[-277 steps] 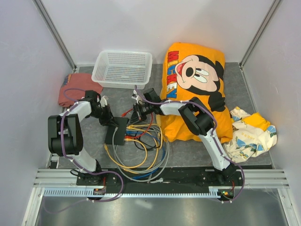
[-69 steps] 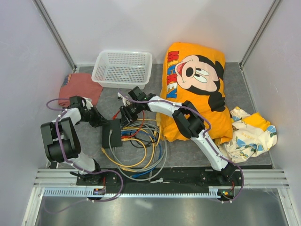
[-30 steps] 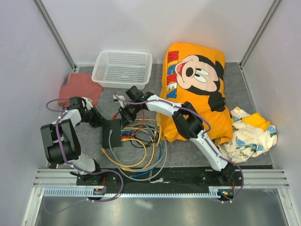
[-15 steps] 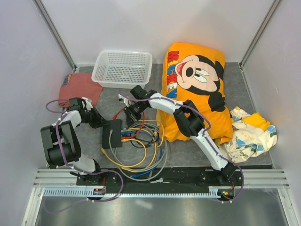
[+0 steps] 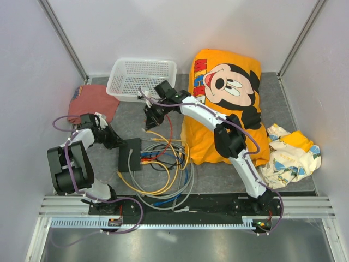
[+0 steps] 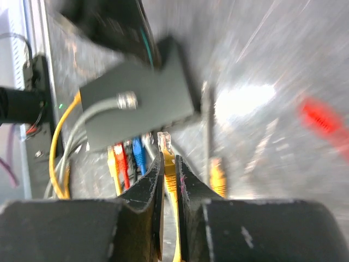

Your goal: Pull the plug from the switch port

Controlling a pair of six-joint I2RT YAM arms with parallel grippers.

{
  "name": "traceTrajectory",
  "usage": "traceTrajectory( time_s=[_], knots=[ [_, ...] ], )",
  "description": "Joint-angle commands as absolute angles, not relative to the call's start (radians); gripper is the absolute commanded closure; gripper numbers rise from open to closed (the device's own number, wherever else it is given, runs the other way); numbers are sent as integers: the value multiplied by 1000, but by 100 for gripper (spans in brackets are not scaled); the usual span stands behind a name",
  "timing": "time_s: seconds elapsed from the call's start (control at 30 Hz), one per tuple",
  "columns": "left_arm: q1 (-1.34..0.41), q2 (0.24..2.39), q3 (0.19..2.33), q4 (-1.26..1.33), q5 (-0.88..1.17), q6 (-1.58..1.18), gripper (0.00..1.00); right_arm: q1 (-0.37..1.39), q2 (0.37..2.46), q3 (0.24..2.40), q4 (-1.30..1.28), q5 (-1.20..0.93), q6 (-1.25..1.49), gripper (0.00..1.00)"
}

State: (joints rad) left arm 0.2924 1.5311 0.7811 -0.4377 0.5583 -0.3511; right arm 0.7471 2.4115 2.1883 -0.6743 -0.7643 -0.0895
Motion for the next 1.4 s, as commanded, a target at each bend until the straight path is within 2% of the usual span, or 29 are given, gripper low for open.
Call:
traceTrajectory(
  time_s=[0.0,0.27,0.4,0.47,0.5,0.53,0.63,0.67,0.8,1.0,1.1,1.17,1.2,1.3,1.37],
  knots=[
    [293,1500,762,-437,514,-354,98,746,2278,2318,-629,-616,-253,100],
    [293,1474,753,-437,520,-359,99,755,2290,2336,-546,-378,-357,100],
    [293,1465,752,-437,520,-362,98,764,2286,2245,-515,-304,-338,100],
    [293,1457,750,-436,522,-362,99,767,2281,2224,-511,-273,-304,88],
    [293,1454,749,-437,520,-362,98,767,2281,2212,-511,-270,-292,77],
    [293,1450,747,-436,520,-362,99,765,2269,2207,-506,-268,-281,58],
    [293,1439,741,-437,520,-357,98,769,2225,2174,-485,-293,-242,40],
    [293,1437,741,-437,509,-353,98,769,2211,2160,-480,-342,-236,39],
    [293,1439,753,-437,492,-344,99,778,2172,2064,-471,-482,-154,38],
    [296,1404,788,-484,468,-339,98,779,2226,1939,-500,-743,-23,46],
    [304,1371,822,-529,427,-319,98,793,2243,1898,-486,-738,-21,51],
    [316,1347,839,-583,390,-318,96,799,2269,1901,-492,-709,-8,57],
    [319,1339,850,-595,373,-314,88,801,2295,1902,-492,-698,-3,62],
    [334,1313,854,-640,292,-310,76,805,2341,1922,-486,-690,37,63],
    [336,1315,842,-653,237,-314,76,810,2364,1954,-479,-683,55,64]
  ],
)
